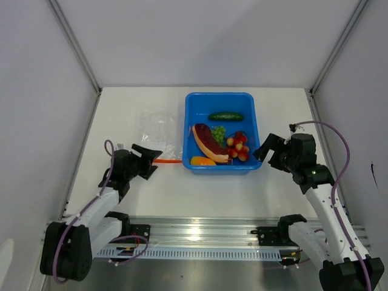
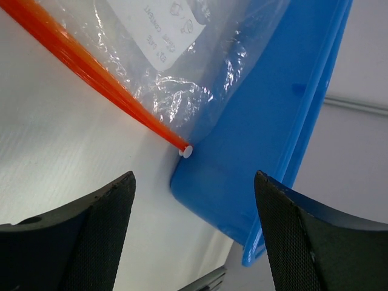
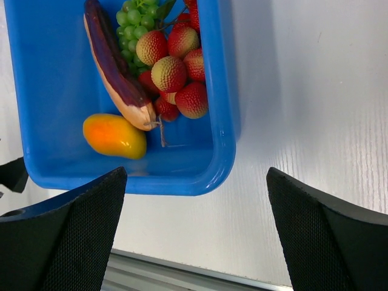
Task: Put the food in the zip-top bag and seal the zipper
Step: Pick up the zipper food storage bag at the center of the board.
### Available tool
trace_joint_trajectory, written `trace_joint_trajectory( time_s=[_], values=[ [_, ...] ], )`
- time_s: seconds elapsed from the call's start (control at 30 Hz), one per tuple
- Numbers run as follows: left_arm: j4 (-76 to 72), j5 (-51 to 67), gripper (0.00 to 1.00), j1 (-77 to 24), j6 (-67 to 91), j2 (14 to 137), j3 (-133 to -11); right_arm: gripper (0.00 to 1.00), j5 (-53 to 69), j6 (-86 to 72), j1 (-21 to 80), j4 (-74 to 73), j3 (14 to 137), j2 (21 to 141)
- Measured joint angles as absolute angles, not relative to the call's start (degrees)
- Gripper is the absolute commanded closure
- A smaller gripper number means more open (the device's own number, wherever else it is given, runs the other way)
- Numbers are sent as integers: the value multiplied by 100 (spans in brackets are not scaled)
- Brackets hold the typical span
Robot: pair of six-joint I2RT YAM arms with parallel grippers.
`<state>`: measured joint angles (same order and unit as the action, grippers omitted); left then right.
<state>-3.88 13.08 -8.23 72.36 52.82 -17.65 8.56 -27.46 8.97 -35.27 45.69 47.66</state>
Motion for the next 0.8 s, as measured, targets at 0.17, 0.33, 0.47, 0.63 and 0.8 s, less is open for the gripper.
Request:
trace_joint_trajectory(
  time_s=[0.17,0.33,0.47,0.63,0.8],
  values=[
    [-1317,1194,25,-880,7793,6075,-1476,1,919,-2644,897,-3527,4571,4698],
    [-2016,1168,36,-904,8110,6923,-1452,1,961,-2558,897,-3527,4580,4604],
    [-2445,1149,48,-908,8202,7319,-1472,1,972,-2484,897,-3527,4580,4576],
    [-2812,1070,53,-910,8259,7684,-1549,1,978,-2432,897,-3527,4580,4574],
    [-3028,1068,55,-910,8259,8009,-1625,1,1000,-2432,897,-3524,4580,4574]
  ],
)
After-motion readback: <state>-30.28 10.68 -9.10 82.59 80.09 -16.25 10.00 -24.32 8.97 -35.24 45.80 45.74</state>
